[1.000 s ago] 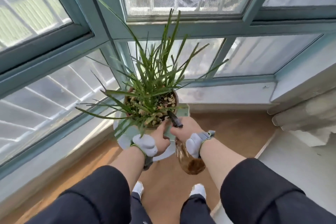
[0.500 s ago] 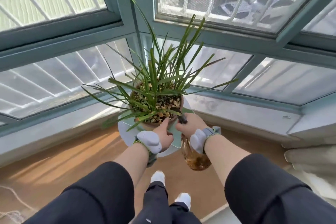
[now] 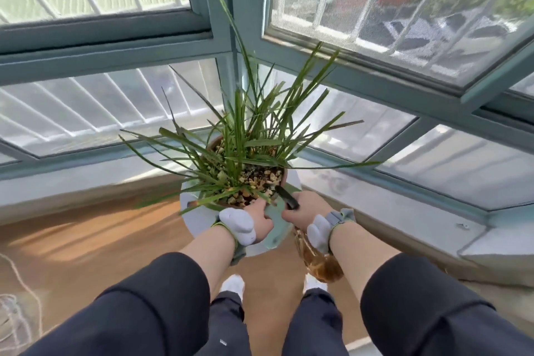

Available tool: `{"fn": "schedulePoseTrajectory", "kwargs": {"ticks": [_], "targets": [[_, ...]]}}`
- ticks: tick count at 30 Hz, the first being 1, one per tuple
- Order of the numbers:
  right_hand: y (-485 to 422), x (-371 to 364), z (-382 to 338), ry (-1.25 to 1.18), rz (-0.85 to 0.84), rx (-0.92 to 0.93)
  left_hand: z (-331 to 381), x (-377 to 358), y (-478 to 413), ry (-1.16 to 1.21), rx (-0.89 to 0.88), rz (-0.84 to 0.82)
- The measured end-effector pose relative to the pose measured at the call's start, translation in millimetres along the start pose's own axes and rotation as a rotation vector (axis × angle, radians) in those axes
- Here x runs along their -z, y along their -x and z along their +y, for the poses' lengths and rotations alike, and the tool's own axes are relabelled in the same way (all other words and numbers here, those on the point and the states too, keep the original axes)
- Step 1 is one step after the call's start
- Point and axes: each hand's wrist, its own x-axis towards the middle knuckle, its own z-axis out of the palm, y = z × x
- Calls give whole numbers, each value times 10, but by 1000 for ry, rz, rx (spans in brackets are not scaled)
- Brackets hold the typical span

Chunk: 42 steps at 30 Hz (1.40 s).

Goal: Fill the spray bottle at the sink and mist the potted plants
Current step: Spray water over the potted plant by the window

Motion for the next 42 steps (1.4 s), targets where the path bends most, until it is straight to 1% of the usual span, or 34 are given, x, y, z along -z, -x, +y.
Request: {"fn": "schedulePoseTrajectory", "kwargs": {"ticks": [2, 5, 8, 11, 17, 24, 27, 29, 35, 38, 42], "targets": [[-52, 51, 75, 15, -24, 30, 91, -17, -13, 6, 26, 1], [-109, 150, 167, 40, -69, 117, 215, -67, -14, -46, 143, 36], [-141, 256, 228, 5, -99, 210, 315, -224, 10, 155, 190, 158], [-132, 334, 270, 49, -110, 276, 417, -352, 49, 305, 216, 246], [-104, 363, 174, 98, -155, 343, 403, -482, 247, 413, 291, 277], [-75, 225, -35, 110, -73, 324, 187, -476, 419, 481, 268, 323], [-61, 214, -31, 107, -92, 330, 148, -448, 444, 486, 248, 336], [-51, 216, 0, 79, -93, 335, 151, -405, 455, 449, 235, 358], [-77, 328, 192, 36, -43, 296, 360, -333, 420, 408, 196, 324], [-144, 406, 280, 55, -71, 337, 466, -304, 351, 383, 187, 320], [-309, 574, 374, 88, -116, 360, 651, -298, 200, 412, 207, 339]]}}
